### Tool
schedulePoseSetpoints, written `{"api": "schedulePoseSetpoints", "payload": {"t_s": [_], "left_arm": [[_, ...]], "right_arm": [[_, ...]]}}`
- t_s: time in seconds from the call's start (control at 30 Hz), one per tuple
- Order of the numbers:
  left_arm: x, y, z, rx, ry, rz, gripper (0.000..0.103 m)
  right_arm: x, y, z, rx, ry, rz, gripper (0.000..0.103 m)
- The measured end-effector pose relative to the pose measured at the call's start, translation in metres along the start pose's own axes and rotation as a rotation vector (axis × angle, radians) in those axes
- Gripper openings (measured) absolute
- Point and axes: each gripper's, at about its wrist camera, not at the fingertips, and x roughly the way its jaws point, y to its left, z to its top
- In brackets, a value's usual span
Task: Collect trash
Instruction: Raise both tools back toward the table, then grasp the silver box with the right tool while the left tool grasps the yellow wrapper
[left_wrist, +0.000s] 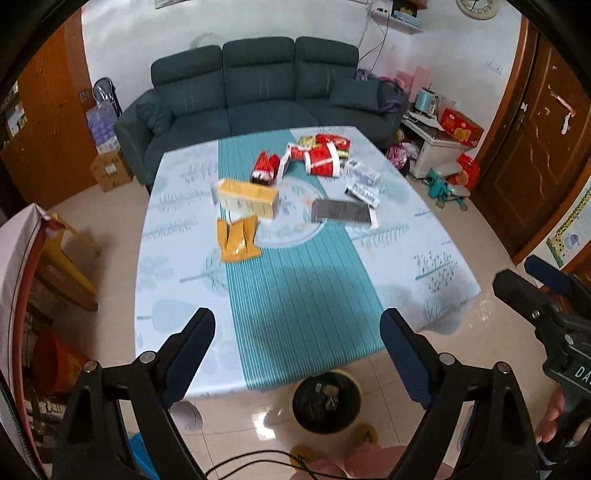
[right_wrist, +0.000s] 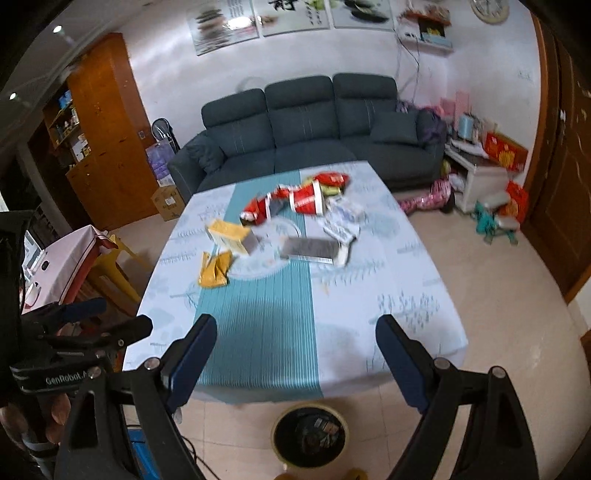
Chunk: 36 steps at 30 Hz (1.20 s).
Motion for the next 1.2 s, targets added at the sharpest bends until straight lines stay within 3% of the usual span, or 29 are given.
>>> {"api": "schedulePoseSetpoints", "payload": {"t_s": [0.3,0.4,0.6,0.9,1.2], "left_arm": [[-0.005,0.004,0.032,-0.034,-0.033,-0.011,0.090],[-0.005,0.008,0.043,-0.038,-0.041,0.001,0.090],[0.000,0.020,0.061,-0.047,-0.045,0.046,0.090],[0.024,0.051,0.064,-0.128,0.027,0.096,0.090],[0.075,0.048,0.072,-0.124,0.054,0.163,0.090]], "right_arm": [[0.000,0.021,0.053,-0.015,-0.029,-0.013,0.088],[-0.001,0.026,0.069,-0.042,-0.028,-0.053,0.088],[0.011,0.022,0.080,-0.050,0.018,-0.098,0.088],[0.041,0.009,0.083,-0.051,0.079,-0.071,0.088],[0.111,-0.004,0.086,-0.087,0.138,0.022,0.088]]}}
